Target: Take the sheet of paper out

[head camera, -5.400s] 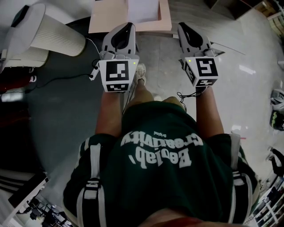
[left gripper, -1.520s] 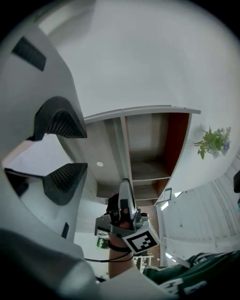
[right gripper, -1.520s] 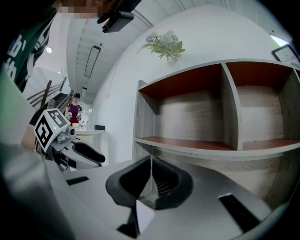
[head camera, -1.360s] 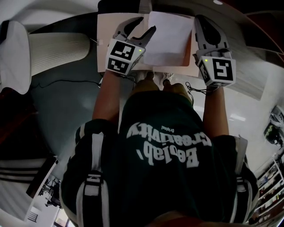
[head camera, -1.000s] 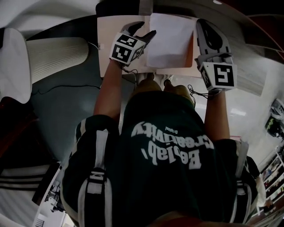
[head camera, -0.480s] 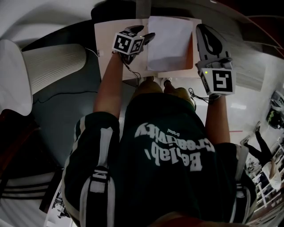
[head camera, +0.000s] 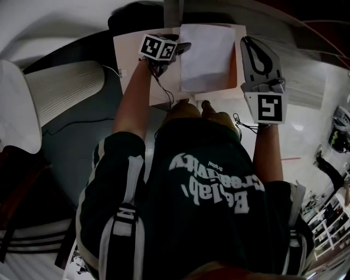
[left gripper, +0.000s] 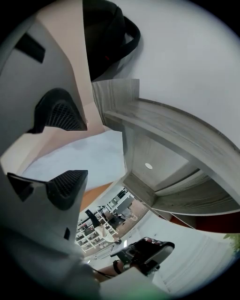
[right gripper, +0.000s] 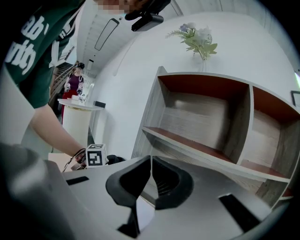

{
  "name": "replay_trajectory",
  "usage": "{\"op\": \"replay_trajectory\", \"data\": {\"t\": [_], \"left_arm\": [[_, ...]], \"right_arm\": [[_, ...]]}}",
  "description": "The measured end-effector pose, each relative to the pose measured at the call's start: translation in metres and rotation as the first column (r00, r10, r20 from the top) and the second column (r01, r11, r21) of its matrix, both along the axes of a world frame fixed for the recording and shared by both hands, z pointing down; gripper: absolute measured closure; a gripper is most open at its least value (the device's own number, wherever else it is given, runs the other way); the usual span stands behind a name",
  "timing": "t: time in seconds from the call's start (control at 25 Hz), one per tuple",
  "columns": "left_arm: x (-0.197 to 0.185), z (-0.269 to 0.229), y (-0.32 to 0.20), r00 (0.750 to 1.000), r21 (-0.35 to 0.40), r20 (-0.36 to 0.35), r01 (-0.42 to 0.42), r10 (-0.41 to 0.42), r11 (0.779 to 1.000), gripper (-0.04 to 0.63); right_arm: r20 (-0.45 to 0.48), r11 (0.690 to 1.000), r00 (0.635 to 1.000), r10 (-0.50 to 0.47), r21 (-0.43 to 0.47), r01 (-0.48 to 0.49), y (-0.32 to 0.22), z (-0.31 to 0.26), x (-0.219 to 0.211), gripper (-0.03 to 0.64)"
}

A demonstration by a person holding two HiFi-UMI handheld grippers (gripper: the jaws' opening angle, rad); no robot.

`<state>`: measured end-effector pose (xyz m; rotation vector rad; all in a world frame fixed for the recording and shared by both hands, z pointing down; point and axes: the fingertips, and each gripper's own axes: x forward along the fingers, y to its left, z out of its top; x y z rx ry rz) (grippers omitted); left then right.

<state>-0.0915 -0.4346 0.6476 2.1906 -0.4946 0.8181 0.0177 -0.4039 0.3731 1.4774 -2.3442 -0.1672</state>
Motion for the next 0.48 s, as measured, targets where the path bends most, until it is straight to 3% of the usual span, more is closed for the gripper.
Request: {"op": "replay_trajectory", "data": {"t": [0.24,0.48], "left_arm": [[0.007,0.008,-0.005,0.999,-0.074,-0.038,-0.02,0.017,0.997,0.319],[0.023,0.012,0.001,0.995,-0.114,-0.058,-0.091,0.085,0.989,0.319]], "right_arm": [[-0.007,1.0,1.0,0.02,-0.017,-0.02,0.0,0.001,0.003,0.58],[-0.001,0.999,0.999,0.035,-0.002,-0.035,-0.002,-0.002,0.007,0.58]]}}
